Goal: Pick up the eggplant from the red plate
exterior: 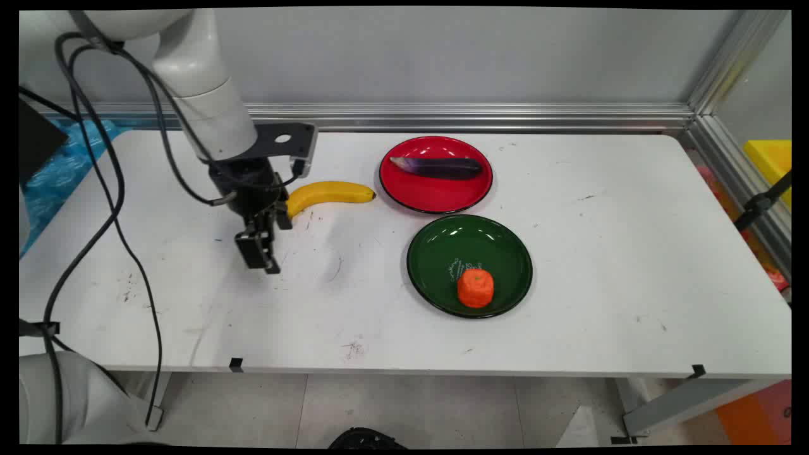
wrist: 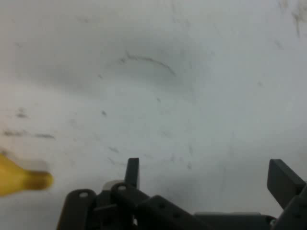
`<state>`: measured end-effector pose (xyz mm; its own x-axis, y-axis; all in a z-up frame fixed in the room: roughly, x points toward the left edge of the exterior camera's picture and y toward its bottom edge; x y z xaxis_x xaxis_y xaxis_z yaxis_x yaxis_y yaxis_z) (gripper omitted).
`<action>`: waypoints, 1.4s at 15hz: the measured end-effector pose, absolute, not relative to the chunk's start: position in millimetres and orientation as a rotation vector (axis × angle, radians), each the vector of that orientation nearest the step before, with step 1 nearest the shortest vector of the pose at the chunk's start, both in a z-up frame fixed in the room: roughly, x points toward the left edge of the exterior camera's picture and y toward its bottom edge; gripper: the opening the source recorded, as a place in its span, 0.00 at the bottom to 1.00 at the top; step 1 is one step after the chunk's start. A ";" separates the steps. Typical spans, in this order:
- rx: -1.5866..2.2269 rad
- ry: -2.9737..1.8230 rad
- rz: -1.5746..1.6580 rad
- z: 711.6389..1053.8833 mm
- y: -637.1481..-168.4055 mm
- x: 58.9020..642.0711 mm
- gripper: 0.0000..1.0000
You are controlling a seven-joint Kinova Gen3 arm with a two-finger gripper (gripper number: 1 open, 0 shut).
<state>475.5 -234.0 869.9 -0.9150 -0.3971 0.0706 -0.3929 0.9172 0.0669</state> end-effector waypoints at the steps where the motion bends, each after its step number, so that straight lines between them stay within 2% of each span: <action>1: 0.621 -2.987 -0.059 869.5 -239.7 473.0 1.00; 13: 0.545 -2.839 0.341 881.0 -385.5 413.4 1.00; 21: 0.541 -2.740 0.415 858.5 -468.3 400.2 1.00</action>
<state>400.2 -468.3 858.5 -0.8785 -0.3165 0.3579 -0.4083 0.8864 -0.2182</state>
